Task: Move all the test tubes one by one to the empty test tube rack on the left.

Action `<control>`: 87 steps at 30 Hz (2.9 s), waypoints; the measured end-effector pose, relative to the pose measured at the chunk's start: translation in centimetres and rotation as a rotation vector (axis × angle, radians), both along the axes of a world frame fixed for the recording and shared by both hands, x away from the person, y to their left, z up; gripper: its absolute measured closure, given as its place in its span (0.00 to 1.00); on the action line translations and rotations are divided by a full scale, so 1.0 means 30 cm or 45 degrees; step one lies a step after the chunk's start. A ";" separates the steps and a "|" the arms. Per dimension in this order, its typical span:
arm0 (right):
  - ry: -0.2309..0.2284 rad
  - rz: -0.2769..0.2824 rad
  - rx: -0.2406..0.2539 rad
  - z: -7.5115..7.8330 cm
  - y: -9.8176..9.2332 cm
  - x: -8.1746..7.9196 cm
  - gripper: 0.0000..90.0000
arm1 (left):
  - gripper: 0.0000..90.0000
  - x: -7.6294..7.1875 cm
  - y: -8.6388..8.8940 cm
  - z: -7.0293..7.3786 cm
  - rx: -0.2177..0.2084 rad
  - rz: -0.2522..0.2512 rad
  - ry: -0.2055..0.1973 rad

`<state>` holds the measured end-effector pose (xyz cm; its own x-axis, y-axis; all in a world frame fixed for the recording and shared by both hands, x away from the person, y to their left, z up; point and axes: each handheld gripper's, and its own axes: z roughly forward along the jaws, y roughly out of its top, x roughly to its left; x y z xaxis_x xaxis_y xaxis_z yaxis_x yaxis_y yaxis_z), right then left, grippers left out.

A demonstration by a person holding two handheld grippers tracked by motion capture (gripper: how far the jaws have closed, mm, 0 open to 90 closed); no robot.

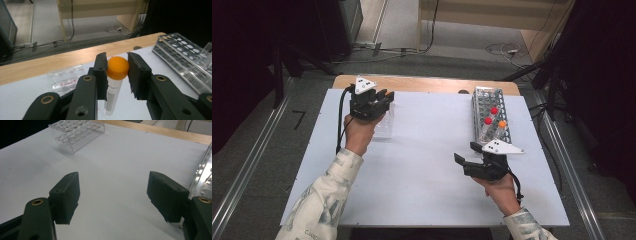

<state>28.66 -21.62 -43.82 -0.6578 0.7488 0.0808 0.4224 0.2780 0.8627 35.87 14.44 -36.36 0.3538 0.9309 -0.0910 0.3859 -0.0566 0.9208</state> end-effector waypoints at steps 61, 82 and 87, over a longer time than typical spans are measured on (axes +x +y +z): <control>-0.001 -0.129 -0.007 -0.003 -0.105 0.004 0.28 | 0.19 -0.107 0.033 -0.163 -0.070 0.089 0.052; -0.083 -0.397 -0.041 -0.018 -0.217 0.063 0.32 | 0.17 -0.238 0.021 -0.157 -0.130 -0.021 0.078; -0.084 -0.468 -0.027 -0.024 -0.233 0.105 0.35 | 0.17 -0.236 0.017 -0.159 -0.105 -0.016 0.075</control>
